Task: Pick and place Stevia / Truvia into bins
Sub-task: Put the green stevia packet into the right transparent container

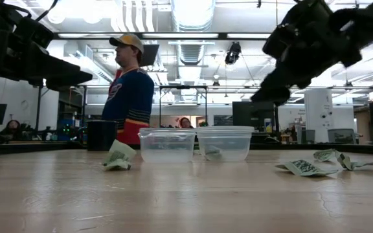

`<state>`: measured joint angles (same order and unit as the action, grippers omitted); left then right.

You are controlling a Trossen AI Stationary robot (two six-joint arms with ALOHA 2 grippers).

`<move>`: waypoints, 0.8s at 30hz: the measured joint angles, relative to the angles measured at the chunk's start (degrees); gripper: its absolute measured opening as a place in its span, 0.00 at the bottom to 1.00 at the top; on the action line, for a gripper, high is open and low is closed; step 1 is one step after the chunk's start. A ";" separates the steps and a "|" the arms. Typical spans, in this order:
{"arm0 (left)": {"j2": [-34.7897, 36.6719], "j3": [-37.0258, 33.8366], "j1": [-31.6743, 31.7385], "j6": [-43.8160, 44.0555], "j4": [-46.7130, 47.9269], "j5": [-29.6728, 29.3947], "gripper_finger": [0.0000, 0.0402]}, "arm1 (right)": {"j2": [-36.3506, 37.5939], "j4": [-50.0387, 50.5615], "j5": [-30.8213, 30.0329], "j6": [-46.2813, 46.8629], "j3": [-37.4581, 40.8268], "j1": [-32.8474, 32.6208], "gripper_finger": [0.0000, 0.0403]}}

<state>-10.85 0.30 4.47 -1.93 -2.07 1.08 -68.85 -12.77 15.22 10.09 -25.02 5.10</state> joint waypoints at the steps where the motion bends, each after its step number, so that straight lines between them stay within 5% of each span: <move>1: 0.02 0.00 0.00 0.00 -0.02 -0.02 0.60 | 1.57 3.20 -0.15 0.24 -0.32 -0.35 0.57; 9: 0.01 0.00 0.01 0.00 0.00 -0.01 0.60 | 8.65 20.12 -7.61 1.66 -0.96 -5.63 0.57; 24: 0.00 0.00 0.00 0.00 -0.01 -0.02 0.60 | 6.58 34.05 -16.98 12.30 -0.74 -9.37 0.57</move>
<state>-10.85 0.30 4.47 -1.93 -2.07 1.06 -62.27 21.28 -1.76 22.39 -25.76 -4.27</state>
